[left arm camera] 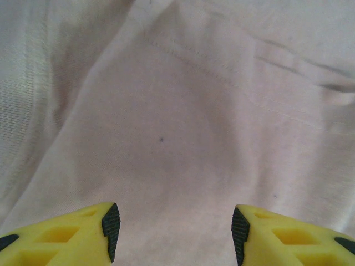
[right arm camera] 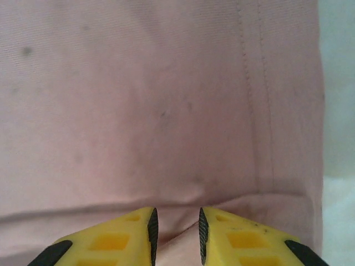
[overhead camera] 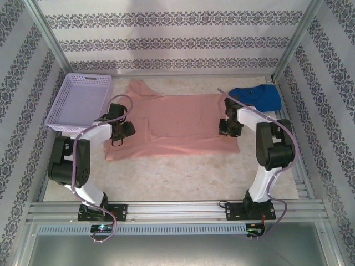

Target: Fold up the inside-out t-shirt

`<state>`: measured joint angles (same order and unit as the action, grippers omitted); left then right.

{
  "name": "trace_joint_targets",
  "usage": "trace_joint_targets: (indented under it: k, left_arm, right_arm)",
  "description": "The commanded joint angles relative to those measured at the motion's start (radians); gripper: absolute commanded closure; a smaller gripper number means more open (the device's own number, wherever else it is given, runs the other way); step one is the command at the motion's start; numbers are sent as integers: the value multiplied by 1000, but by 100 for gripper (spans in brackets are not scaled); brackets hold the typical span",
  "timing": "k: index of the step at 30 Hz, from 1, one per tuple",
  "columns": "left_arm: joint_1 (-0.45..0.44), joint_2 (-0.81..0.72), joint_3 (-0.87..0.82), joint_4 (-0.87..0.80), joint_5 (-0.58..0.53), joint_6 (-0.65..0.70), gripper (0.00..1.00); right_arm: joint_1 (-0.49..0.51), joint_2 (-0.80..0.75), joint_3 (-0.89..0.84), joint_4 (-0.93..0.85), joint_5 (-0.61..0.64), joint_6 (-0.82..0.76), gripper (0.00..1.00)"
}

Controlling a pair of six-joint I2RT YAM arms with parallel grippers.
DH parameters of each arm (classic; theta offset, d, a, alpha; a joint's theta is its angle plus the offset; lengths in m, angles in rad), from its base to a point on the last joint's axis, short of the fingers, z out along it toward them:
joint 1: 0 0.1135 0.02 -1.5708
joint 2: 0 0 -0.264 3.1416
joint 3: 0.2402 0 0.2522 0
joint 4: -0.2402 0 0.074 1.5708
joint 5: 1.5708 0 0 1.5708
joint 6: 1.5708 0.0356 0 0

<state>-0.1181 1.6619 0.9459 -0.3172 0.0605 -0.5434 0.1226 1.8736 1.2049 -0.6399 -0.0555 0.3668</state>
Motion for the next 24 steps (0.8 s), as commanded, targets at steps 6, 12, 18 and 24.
trace_joint_targets:
  k: [6, 12, 18, 24]
  left_arm:
    - [-6, 43, -33, -9, 8, 28, 43]
    - [-43, -60, -198, -19, 14, -19, 43]
    - [-150, -246, -348, -91, -30, -133, 42]
    - [-163, -343, -279, -77, -77, -122, 39]
  right_arm:
    - [-15, 29, 7, -140, 132, -39, 73]
    - [-2, -47, -90, -177, 182, -42, 72]
    - [24, -167, -226, -214, 204, -7, 72]
    - [63, -246, -171, -134, 223, -39, 63]
